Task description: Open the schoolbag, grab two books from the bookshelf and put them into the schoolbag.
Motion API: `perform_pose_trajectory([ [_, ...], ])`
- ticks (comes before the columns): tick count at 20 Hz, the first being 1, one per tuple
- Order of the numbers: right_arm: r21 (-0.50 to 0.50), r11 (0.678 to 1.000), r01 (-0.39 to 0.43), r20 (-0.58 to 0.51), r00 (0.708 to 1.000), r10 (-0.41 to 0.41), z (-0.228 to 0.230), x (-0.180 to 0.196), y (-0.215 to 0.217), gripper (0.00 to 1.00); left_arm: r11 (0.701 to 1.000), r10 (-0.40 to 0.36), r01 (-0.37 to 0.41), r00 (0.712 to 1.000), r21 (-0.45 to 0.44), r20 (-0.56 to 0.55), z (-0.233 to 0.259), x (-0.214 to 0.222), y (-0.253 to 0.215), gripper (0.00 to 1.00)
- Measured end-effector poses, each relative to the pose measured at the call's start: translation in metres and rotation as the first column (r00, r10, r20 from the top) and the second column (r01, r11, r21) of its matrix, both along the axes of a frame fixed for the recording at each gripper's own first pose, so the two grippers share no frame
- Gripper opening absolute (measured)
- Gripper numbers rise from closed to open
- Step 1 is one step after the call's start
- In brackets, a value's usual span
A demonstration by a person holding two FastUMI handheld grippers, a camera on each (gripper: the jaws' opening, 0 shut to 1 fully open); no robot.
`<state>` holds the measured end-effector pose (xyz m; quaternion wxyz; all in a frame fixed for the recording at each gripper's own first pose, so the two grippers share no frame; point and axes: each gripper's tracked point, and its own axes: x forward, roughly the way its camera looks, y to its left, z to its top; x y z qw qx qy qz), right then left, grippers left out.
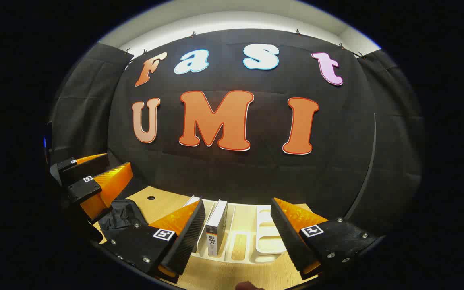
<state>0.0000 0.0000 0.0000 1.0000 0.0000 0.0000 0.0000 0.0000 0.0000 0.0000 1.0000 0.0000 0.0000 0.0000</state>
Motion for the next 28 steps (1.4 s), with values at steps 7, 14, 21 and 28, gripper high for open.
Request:
perform_pose_trajectory([
  [7, 0.007, 1.0, -0.014, -0.007, 1.0, 0.014, -0.002, 0.006, 0.008, 0.97, 1.0, 0.015, -0.015, 1.0, 0.015, -0.002, -0.003, 0.001, 0.009, 0.97],
  [14, 0.023, 1.0, -0.014, -0.02, 1.0, 0.015, -0.007, 0.009, 0.01, 0.98, 0.999, 0.014, -0.014, 1.0, 0.045, -0.004, -0.007, -0.002, 0.008, 0.98],
  [21, 0.01, 1.0, -0.01, -0.021, 1.0, 0.01, -0.009, 0.011, 0.006, 0.98, 0.996, 0.013, -0.013, 1.0, 0.09, 0.0, -0.011, -0.004, 0.007, 0.96],
  [28, 0.011, 1.0, 0.007, -0.042, 0.999, -0.007, -0.021, 0.014, -0.009, 0.98, 0.976, 0.039, -0.024, 0.997, 0.216, -0.067, -0.052, -0.016, 0.014, 1.0],
])
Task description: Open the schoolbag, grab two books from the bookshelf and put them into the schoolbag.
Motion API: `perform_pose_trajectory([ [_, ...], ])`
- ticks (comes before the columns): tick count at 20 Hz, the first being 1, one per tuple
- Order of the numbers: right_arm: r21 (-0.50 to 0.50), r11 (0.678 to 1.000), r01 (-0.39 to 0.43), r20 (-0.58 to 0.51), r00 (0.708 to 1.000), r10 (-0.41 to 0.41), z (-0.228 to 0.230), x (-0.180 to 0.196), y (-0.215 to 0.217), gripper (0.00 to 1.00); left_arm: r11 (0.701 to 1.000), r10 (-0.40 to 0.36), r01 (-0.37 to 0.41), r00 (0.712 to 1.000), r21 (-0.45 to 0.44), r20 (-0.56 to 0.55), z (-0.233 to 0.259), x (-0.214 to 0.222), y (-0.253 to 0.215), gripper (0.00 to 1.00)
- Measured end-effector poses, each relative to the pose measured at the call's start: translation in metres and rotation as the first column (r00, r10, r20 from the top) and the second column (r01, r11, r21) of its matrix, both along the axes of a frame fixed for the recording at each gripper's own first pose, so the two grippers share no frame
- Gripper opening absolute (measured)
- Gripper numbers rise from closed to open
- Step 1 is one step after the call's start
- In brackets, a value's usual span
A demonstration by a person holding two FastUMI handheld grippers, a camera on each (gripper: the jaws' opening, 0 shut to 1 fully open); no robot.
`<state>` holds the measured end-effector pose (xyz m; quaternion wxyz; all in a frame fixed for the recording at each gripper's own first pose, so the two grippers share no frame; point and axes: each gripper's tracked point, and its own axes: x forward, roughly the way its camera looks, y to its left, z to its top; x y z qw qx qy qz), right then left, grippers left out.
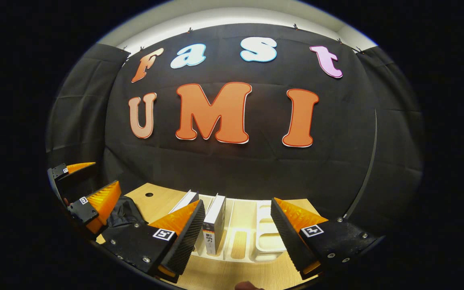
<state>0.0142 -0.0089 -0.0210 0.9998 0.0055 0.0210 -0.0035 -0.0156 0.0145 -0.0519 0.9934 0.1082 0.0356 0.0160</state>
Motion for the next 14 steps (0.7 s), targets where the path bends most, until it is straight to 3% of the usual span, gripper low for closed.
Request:
perform_pose_trajectory([
  [6, -0.021, 1.0, 0.017, -0.023, 1.0, -0.017, -0.014, 0.004, -0.017, 0.98, 0.992, 0.042, -0.027, 0.991, 0.121, -0.124, -0.065, -0.017, 0.012, 0.98],
  [14, -0.036, 0.999, 0.017, -0.055, 0.998, -0.019, -0.031, 0.006, -0.029, 0.98, 0.951, 0.085, 0.0, 0.962, 0.309, -0.259, -0.15, -0.041, 0.019, 0.98],
])
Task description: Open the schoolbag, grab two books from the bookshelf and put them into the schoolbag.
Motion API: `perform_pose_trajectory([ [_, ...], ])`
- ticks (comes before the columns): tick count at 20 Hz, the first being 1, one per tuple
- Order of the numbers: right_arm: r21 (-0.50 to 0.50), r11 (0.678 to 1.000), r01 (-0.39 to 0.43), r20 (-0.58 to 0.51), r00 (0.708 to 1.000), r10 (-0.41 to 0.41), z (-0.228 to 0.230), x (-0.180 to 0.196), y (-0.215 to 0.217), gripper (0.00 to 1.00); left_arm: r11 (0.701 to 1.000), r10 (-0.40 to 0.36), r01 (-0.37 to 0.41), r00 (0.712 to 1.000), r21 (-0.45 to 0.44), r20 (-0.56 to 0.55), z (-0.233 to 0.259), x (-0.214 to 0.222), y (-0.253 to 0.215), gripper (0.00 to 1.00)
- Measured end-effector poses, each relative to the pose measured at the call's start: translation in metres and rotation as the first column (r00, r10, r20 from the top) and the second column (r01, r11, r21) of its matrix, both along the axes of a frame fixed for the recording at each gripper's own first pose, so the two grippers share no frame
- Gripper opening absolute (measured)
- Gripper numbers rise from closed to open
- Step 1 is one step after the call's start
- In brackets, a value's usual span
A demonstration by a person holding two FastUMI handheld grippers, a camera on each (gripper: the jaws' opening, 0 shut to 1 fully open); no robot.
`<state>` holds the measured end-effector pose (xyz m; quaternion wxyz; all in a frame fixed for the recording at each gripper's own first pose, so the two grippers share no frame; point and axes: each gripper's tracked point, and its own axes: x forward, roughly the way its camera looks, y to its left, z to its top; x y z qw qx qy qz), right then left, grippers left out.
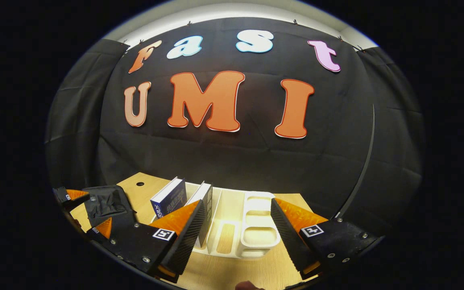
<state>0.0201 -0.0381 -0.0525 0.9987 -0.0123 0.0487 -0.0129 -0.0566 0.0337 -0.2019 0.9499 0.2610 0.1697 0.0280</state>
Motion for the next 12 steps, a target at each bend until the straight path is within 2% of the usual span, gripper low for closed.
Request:
perform_pose_trajectory([
  [6, -0.024, 1.0, -0.01, -0.008, 1.0, 0.01, -0.007, 0.002, -0.003, 0.98, 0.993, 0.005, 0.006, 0.996, 0.12, -0.093, -0.05, -0.014, 0.009, 0.98],
  [12, -0.014, 1.0, -0.017, -0.022, 1.0, 0.017, -0.014, 0.005, -0.007, 0.98, 0.97, 0.028, 0.025, 0.976, 0.242, -0.214, -0.106, -0.033, 0.025, 0.98],
])
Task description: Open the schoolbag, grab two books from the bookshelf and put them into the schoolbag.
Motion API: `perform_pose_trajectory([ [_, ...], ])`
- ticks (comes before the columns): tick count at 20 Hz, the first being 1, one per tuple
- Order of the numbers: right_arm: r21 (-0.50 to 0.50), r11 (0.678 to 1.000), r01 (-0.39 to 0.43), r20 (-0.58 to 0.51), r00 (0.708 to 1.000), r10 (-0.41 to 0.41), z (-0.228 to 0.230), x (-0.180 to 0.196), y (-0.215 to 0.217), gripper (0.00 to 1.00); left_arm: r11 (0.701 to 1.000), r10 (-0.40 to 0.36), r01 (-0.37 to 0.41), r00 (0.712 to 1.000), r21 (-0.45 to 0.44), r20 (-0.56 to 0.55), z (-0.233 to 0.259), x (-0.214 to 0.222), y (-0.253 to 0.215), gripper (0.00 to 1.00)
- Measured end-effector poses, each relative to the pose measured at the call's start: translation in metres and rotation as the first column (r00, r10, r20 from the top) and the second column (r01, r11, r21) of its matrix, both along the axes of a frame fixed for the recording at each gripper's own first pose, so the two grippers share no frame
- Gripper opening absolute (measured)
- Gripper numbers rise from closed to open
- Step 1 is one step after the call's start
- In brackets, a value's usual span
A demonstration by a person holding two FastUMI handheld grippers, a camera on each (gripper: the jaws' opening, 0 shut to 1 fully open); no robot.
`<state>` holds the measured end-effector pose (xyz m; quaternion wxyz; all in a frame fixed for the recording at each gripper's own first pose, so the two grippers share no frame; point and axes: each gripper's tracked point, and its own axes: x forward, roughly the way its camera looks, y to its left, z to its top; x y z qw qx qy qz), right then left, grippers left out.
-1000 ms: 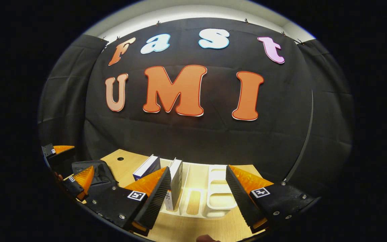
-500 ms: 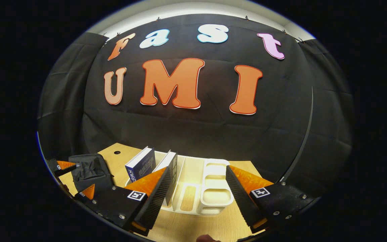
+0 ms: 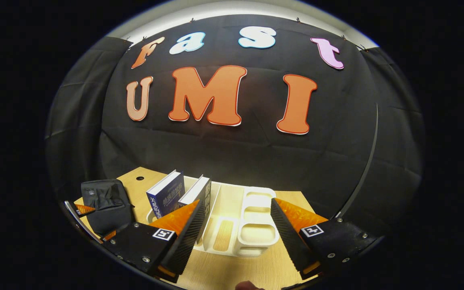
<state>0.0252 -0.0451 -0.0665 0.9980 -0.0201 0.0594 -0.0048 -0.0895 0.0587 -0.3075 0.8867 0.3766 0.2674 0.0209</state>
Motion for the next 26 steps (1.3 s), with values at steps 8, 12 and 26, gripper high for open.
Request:
perform_pose_trajectory([
  [8, 0.003, 1.0, -0.007, 0.002, 1.0, 0.007, -0.002, 0.002, -0.007, 0.98, 0.993, 0.075, -0.063, 0.989, 0.099, -0.126, -0.054, -0.015, 0.025, 0.98],
  [12, 0.002, 1.0, -0.014, 0.004, 1.0, 0.014, -0.001, 0.003, -0.008, 0.98, 0.983, 0.124, -0.105, 0.985, 0.148, -0.123, -0.058, -0.015, 0.037, 0.98],
  [26, -0.05, 0.993, -0.11, -0.009, 0.994, 0.11, 0.001, 0.002, 0.019, 0.98, 0.971, 0.142, -0.111, 0.98, 0.211, -0.14, -0.074, 0.017, 0.056, 0.9],
])
